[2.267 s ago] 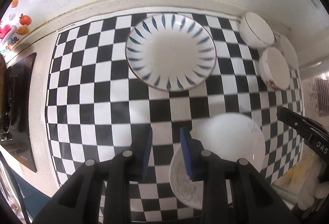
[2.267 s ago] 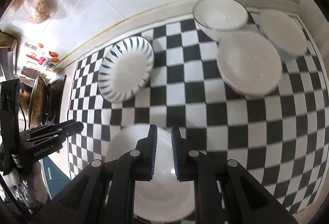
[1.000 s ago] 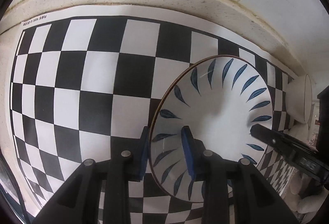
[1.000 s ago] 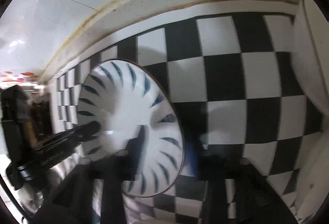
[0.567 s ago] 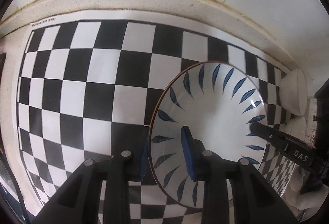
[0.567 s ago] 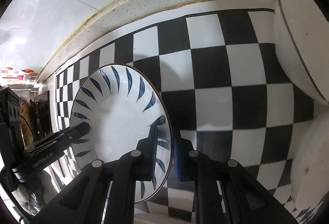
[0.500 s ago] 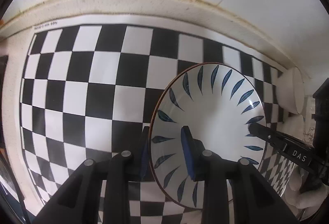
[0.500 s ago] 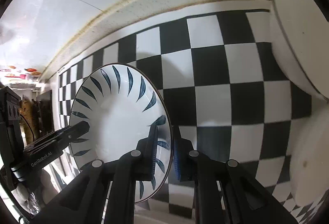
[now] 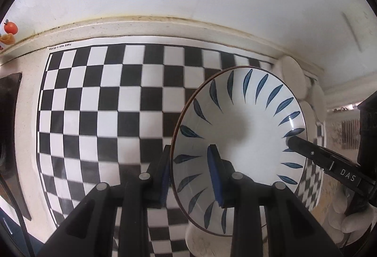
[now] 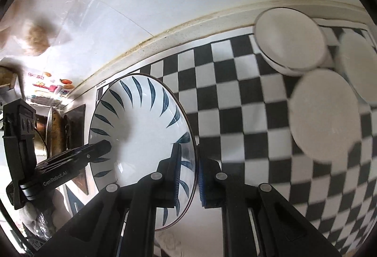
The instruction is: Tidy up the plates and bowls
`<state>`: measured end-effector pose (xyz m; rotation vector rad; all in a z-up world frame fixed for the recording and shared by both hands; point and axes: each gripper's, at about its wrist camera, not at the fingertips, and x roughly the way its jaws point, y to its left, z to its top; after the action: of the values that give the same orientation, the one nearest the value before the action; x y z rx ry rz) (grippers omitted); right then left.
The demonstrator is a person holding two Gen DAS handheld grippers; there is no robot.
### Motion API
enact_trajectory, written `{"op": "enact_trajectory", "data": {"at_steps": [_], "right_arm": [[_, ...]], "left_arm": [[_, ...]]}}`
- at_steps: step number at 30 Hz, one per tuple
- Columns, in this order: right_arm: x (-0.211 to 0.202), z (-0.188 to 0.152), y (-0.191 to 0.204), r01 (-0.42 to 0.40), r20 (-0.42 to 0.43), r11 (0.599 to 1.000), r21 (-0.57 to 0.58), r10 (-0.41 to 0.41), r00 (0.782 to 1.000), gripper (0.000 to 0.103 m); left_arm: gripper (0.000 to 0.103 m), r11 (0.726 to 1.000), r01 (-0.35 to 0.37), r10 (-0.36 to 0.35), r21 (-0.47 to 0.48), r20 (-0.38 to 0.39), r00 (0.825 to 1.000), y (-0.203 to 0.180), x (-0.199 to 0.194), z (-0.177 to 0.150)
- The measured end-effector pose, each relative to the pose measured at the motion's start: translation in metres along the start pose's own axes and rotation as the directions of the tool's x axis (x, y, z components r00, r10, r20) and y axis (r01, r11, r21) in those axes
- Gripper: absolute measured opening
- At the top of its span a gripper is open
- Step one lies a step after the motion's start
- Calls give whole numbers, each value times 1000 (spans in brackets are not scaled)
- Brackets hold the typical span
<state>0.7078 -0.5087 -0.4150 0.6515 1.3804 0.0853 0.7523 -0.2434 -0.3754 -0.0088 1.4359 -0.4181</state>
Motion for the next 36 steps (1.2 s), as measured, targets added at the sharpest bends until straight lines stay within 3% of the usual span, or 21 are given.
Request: {"op": "enact_trajectory", "data": {"at_steps": [5, 9, 18, 26, 36], "right_arm": [[-34, -40, -11, 12, 24, 1000, 13, -13, 1000, 15], [-45, -75, -23, 23, 23, 999, 25, -23, 999, 15], [-26, -144, -48, 37, -20, 997, 66, -36, 999, 15], [9, -167, -75, 51, -85, 994, 101, -42, 996, 15], [24, -167, -85, 86, -103, 992, 95, -76, 992, 15]], "left_arm": [[27, 999, 28, -28, 44, 0, 1000, -13, -18, -31], [27, 996, 45, -41, 80, -48, 998, -25, -13, -62], [27, 992, 26, -8, 125, -137, 991, -35, 20, -102], [27, 985, -20, 52, 174, -180, 982, -43, 43, -123], [27, 979, -40, 87, 202, -227, 970, -56, 72, -130]]}}
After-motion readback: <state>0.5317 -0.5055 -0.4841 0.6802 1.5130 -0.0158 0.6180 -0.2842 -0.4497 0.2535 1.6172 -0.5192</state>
